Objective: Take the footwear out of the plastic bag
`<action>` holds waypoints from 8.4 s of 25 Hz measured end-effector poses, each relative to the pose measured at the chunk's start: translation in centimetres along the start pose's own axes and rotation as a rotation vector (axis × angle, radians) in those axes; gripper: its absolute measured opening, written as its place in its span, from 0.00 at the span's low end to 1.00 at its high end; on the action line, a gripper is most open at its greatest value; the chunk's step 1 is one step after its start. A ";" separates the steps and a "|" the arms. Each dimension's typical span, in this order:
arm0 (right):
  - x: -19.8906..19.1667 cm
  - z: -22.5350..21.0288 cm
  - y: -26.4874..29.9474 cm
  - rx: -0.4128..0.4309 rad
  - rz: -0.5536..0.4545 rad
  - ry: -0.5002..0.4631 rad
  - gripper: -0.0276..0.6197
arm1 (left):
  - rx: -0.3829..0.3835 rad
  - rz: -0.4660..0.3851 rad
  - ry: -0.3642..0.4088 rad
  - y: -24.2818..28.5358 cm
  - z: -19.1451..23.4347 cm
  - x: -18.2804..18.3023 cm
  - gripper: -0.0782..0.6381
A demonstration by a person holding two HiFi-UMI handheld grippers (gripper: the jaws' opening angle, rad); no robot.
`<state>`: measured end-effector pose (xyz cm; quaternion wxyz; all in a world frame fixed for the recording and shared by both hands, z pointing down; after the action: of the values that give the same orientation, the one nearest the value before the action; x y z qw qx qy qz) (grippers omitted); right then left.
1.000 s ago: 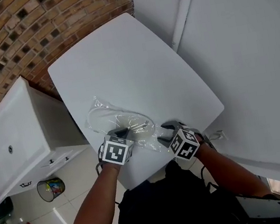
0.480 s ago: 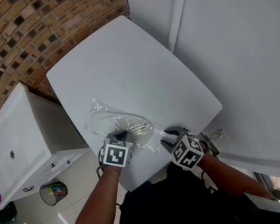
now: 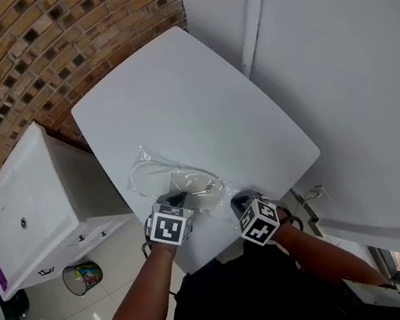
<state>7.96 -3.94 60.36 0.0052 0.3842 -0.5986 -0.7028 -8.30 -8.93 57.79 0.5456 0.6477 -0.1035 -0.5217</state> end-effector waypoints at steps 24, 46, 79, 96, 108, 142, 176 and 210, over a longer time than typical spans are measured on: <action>-0.9 -1.8 -1.8 -0.024 -0.002 0.075 0.05 | -0.018 -0.181 0.081 -6.3 -0.2 1.1 0.33; -1.5 -5.7 -2.1 0.062 -0.168 0.398 0.05 | 0.050 0.056 0.135 -2.7 0.6 -2.4 0.19; 0.9 -4.3 -0.4 0.447 -0.274 0.905 0.17 | 0.026 -0.010 0.027 -2.2 1.0 -3.6 0.20; 0.3 -5.0 -5.6 0.630 -0.549 1.049 0.09 | 0.061 -0.052 0.082 -3.0 0.9 -1.9 0.17; -1.2 -7.1 -9.2 0.591 -0.695 1.115 0.09 | 0.085 -0.033 0.100 -1.9 1.1 -0.1 0.15; -1.3 -10.2 -15.0 0.571 -0.869 1.118 0.09 | 0.150 -0.015 -0.136 0.8 5.2 0.8 0.12; -2.2 -10.0 -15.6 0.621 -0.883 1.137 0.09 | -0.082 -0.090 0.066 1.4 1.6 3.9 0.14; -1.4 -10.6 -23.8 0.692 -0.997 1.033 0.09 | 0.095 -0.147 -0.260 4.5 6.6 9.5 0.21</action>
<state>25.50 -5.41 41.08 -0.1527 0.8639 -0.4621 -0.1297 -7.40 -21.33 57.05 0.4563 0.6056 -0.1502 -0.6344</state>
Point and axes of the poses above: the fingertips, and each gripper's own axes: y forward along the fingers, z to its left, x out of its top, the point moved 6 cm from there along -y, backward along the fingers, and after that the axes turned 2 degrees about -z, right-handed, at the moved point
